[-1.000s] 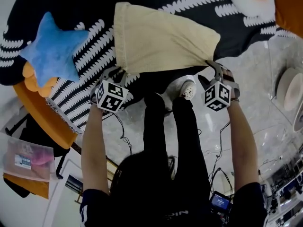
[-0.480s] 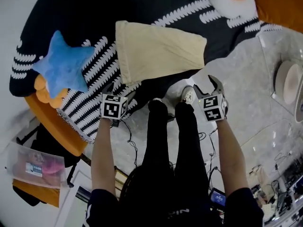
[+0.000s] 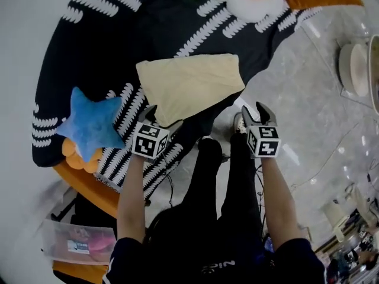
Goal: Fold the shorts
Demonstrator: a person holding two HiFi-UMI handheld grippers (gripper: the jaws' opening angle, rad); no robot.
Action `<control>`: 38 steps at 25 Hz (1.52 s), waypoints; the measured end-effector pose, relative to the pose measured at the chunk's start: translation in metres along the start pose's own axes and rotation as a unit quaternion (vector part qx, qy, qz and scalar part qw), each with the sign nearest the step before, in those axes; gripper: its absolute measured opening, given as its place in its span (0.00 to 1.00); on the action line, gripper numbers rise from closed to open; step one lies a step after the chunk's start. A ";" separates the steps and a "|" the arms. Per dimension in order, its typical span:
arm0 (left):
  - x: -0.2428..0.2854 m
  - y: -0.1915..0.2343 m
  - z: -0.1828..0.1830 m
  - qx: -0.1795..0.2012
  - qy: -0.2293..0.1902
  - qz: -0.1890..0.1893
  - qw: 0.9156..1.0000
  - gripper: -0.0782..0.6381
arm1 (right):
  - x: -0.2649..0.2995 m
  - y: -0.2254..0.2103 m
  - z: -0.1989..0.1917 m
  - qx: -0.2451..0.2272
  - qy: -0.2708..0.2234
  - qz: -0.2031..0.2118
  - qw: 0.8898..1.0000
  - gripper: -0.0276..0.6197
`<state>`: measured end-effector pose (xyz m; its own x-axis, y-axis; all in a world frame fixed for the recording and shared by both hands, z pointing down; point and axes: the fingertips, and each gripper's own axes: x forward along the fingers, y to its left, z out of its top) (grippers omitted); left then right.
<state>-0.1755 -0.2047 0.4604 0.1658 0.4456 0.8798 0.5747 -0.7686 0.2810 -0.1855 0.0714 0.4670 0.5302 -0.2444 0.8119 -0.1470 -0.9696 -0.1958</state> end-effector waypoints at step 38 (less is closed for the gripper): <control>0.232 -0.078 0.167 0.534 0.349 -0.135 0.759 0.29 | 0.103 -0.041 -0.021 0.165 0.014 0.120 0.979 0.28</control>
<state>-0.0480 0.0356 0.5783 -0.3235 -0.1168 0.9390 0.8957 0.2823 0.3437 -0.1422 0.0869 0.5699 0.4898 -0.4698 0.7344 0.0154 -0.8376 -0.5461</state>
